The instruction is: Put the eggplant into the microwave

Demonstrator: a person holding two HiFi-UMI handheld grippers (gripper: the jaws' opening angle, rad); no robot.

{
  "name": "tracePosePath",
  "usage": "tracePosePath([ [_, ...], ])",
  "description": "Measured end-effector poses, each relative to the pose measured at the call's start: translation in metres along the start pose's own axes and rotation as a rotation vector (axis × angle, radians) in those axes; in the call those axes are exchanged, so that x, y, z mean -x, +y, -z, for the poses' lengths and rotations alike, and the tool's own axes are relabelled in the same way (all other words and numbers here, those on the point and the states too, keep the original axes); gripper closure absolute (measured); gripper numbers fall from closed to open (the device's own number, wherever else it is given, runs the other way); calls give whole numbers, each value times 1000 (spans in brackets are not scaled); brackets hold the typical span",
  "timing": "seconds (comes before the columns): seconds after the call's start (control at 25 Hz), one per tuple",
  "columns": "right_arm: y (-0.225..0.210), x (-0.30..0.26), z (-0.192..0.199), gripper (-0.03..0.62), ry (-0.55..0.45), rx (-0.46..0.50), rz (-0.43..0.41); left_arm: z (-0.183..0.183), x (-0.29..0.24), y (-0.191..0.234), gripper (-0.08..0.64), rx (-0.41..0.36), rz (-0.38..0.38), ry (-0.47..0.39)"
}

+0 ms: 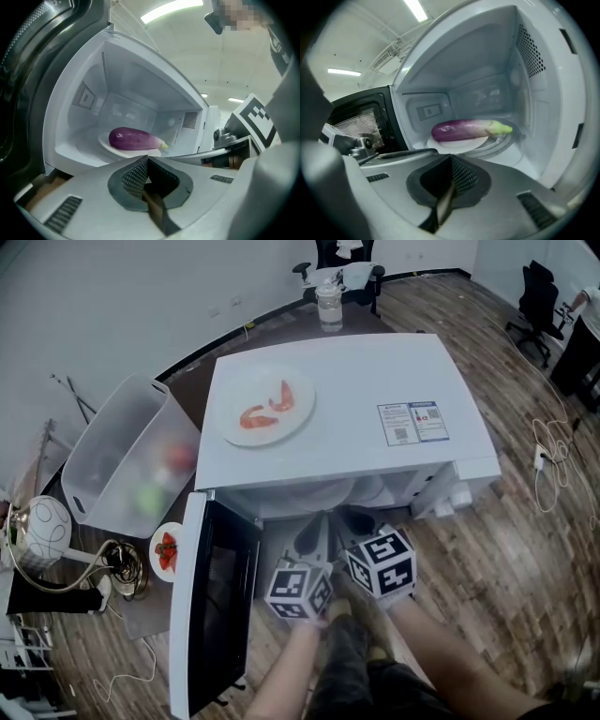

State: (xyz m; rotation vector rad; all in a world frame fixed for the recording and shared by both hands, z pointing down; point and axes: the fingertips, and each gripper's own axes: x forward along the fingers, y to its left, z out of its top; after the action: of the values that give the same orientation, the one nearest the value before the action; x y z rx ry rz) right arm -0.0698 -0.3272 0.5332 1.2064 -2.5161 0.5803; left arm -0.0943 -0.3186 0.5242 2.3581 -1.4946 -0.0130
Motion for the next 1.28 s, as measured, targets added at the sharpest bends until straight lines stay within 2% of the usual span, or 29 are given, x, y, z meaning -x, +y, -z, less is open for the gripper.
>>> tracePosePath([
  [0.88, 2, -2, -2, 592, -27, -17, -7, -3, -8, 4, 561, 27, 13, -17],
  [1.0, 5, 1, 0, 594, -45, -22, -38, -1, -5, 3, 561, 26, 12, -18],
  [1.16, 11, 6, 4, 594, -76, -89, -107, 2, 1, 2, 561, 32, 5, -15],
  [1.28, 14, 11, 5, 594, -93, -109, -128, 2, 7, -1, 561, 27, 9, -22],
])
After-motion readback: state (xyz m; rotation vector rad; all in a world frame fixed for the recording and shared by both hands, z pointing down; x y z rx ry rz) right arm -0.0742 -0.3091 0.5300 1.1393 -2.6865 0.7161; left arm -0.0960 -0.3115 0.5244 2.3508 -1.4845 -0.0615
